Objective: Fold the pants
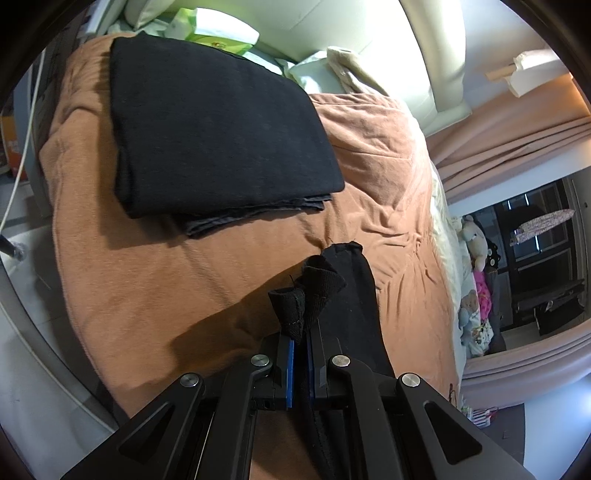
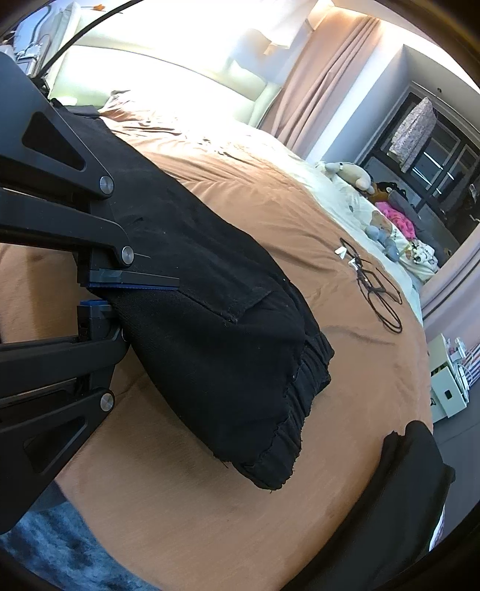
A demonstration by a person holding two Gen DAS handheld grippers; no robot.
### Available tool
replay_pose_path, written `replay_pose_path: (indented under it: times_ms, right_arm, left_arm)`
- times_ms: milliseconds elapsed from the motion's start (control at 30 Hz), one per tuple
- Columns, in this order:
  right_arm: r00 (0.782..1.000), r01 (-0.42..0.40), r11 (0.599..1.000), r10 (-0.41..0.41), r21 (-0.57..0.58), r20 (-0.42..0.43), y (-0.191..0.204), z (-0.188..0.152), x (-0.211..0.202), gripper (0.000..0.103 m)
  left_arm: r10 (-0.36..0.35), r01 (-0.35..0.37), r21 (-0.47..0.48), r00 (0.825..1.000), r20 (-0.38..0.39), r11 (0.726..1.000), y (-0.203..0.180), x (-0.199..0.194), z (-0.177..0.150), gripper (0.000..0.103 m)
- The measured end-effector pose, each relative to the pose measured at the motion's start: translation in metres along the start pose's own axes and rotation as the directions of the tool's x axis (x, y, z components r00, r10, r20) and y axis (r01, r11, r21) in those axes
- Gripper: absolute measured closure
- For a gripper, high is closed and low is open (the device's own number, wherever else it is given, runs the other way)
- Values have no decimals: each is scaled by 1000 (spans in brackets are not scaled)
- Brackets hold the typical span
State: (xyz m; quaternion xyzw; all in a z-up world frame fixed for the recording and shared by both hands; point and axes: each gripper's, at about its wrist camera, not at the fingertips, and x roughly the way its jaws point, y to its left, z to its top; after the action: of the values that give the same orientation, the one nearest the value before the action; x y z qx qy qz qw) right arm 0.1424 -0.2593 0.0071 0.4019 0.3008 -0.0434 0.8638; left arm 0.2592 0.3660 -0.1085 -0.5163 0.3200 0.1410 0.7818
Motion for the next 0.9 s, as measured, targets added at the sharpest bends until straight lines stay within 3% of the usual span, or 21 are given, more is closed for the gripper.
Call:
replay_pose_path:
  times_ms: [200,400,467,533,600,667,900]
  right_arm:
    - [999,8,1000,-8,0,-34,-8,-3,11,102]
    - [996,-18,996,25,89,-81,-37,2,33,94]
    - [998,-14,994,20,109,-60,-45,6,31,82]
    - [999,-35,989,39,147,-29,-54,10,29,51]
    - [999,-36,983,35,180,8,-64,18,27,41]
    - [999,-46,976,41,215,28,-75,26,31,41]
    - [996,-80,946,62,313,68,-105,56,59,41]
  left_arm:
    - [30,-30,-4,999,-11,1000,16,5,-2,98]
    - [99,-101,-36,994,-44,994,31,24,-10,97]
    - [108,-110,-34,993,-47,993,33,26,-12,95]
    - [114,-116,-33,992,-56,993,35,29,-13,91]
    - [110,-112,-39,992,-66,993,39,31,-15,79]
    - [106,-109,-44,992,-75,993,41,34,-19,72]
    - [74,-79,-57,994,-85,995,41,42,-29,68]
